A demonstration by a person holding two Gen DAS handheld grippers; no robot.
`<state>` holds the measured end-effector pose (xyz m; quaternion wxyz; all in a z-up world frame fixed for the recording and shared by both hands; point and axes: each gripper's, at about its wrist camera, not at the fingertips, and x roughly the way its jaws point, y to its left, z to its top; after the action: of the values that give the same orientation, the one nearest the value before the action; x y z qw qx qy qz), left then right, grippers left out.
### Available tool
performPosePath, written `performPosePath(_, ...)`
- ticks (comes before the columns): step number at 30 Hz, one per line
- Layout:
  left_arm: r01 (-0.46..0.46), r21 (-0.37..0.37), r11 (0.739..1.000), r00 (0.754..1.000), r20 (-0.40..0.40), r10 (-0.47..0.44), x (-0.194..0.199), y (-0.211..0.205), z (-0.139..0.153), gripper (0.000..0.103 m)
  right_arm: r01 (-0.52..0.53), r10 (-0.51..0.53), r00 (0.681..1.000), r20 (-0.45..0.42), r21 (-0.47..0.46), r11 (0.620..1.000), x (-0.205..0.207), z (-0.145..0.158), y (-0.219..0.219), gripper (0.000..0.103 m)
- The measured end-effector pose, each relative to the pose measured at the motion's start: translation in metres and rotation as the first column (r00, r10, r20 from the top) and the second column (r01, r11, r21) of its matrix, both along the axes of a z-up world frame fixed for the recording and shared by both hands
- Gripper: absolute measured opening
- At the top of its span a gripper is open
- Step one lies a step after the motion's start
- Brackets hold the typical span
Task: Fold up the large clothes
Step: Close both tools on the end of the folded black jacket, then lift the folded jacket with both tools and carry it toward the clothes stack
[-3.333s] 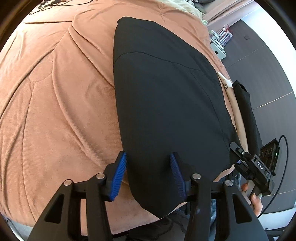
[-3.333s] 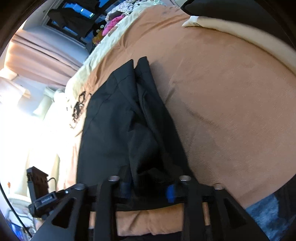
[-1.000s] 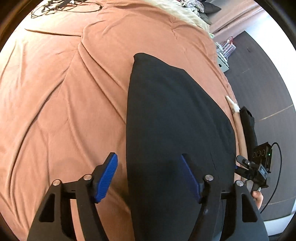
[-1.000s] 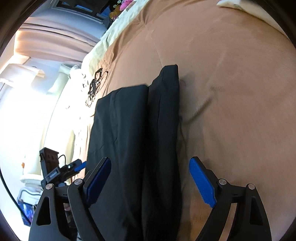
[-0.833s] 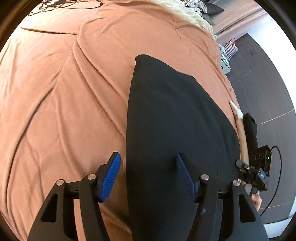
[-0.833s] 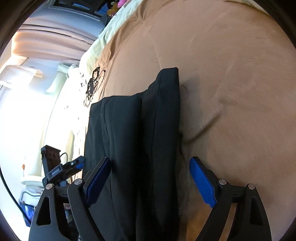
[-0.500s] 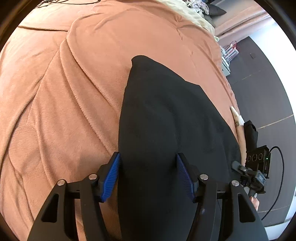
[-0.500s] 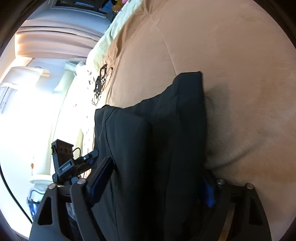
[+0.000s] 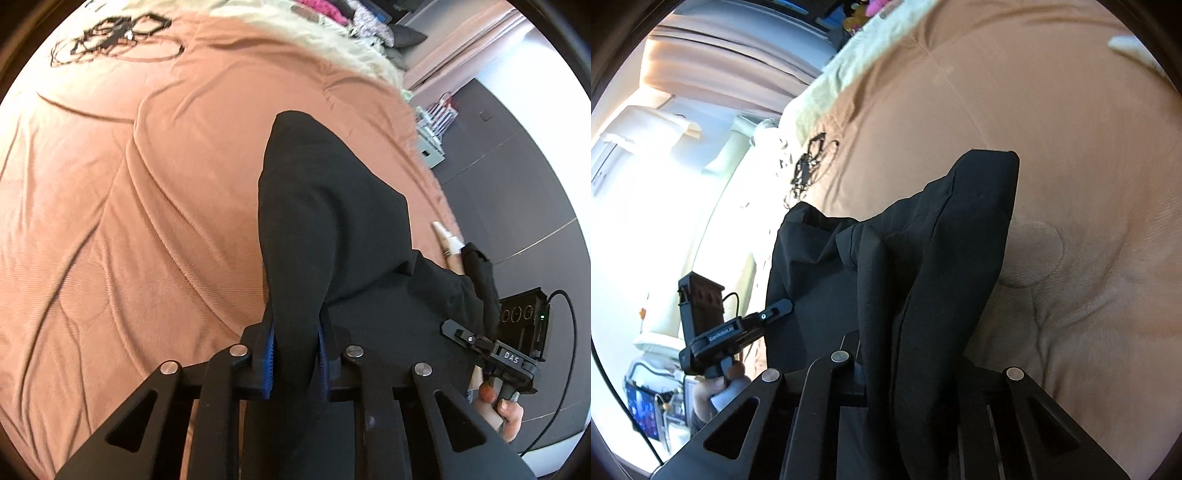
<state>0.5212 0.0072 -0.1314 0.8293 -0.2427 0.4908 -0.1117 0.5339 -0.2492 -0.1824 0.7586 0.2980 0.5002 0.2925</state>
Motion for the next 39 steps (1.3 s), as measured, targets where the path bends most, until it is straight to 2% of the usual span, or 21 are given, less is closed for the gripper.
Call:
performPosePath(8, -0.012, -0.018, 1.000, 0.996, 0.093, 0.013, -0.039, -0.003, 0.050, 0.018, 0.010, -0.010, 0.996, 0.088, -0.001, 1.000, -0.035, 0.050, -0.011, 0.015)
performPosePath(14, 0.011, -0.038, 0.999, 0.979, 0.203, -0.003, -0.071, -0.020, 0.091, 0.018, 0.036, -0.037, 0.984, 0.173, 0.014, 0.999, -0.076, 0.095, -0.026, 0.014)
performPosePath(19, 0.038, -0.039, 0.999, 0.961, 0.277, -0.025, -0.092, -0.043, 0.125, 0.017, 0.071, -0.078, 0.963, 0.257, 0.037, 0.997, -0.114, 0.136, -0.047, 0.014)
performPosePath(23, 0.070, -0.039, 0.997, 0.944, 0.327, -0.054, -0.101, -0.064, 0.148, 0.017, 0.103, -0.109, 0.934, 0.341, 0.035, 0.994, -0.139, 0.174, -0.068, 0.014)
performPosePath(28, 0.123, -0.041, 0.992, 0.923, 0.373, -0.099, -0.108, -0.105, 0.172, 0.017, 0.146, -0.137, 0.899, 0.416, 0.011, 0.989, -0.158, 0.211, -0.101, 0.014)
performPosePath(34, 0.189, -0.042, 0.981, 0.900, 0.408, -0.156, -0.102, -0.168, 0.195, 0.017, 0.208, -0.148, 0.859, 0.489, -0.069, 0.976, -0.166, 0.258, -0.137, 0.013)
performPosePath(39, 0.241, -0.044, 0.970, 0.879, 0.434, -0.198, -0.090, -0.222, 0.207, 0.017, 0.262, -0.164, 0.836, 0.524, -0.118, 0.958, -0.172, 0.279, -0.177, 0.013)
